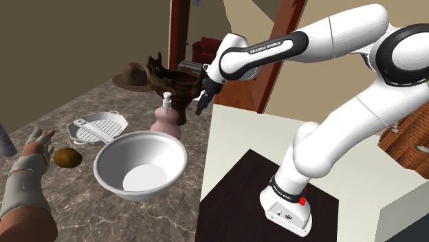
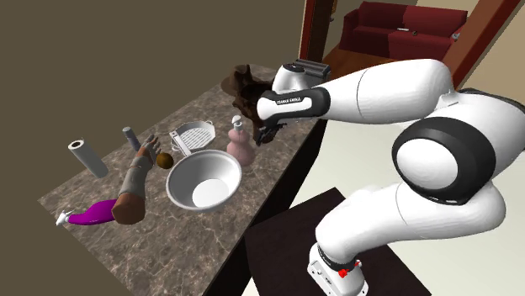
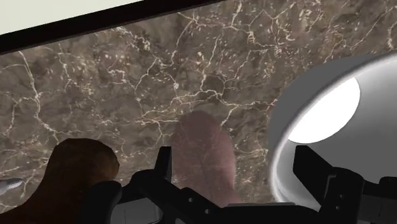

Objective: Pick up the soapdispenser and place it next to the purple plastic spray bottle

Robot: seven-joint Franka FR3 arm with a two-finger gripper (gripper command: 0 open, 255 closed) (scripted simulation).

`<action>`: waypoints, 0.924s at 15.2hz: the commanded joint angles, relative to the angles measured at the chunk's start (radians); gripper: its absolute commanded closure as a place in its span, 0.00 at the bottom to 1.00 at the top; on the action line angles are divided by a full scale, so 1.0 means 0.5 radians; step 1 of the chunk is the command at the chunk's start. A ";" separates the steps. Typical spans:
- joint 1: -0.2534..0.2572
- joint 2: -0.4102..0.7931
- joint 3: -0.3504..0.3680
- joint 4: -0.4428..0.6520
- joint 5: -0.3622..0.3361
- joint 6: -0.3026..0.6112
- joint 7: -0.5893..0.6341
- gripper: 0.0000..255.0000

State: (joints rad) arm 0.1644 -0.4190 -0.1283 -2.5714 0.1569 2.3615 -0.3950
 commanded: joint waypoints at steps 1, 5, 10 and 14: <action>0.063 0.154 -0.042 0.025 0.078 0.208 -0.145 0.00; 0.219 0.452 -0.124 0.130 0.329 0.529 -0.482 0.00; 0.321 0.680 -0.159 0.231 0.595 0.711 -0.765 0.00; 0.349 0.801 -0.153 0.263 0.724 0.789 -0.860 0.00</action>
State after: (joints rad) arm 0.3355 -0.0318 -0.2058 -2.4429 0.5034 2.7466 -0.8138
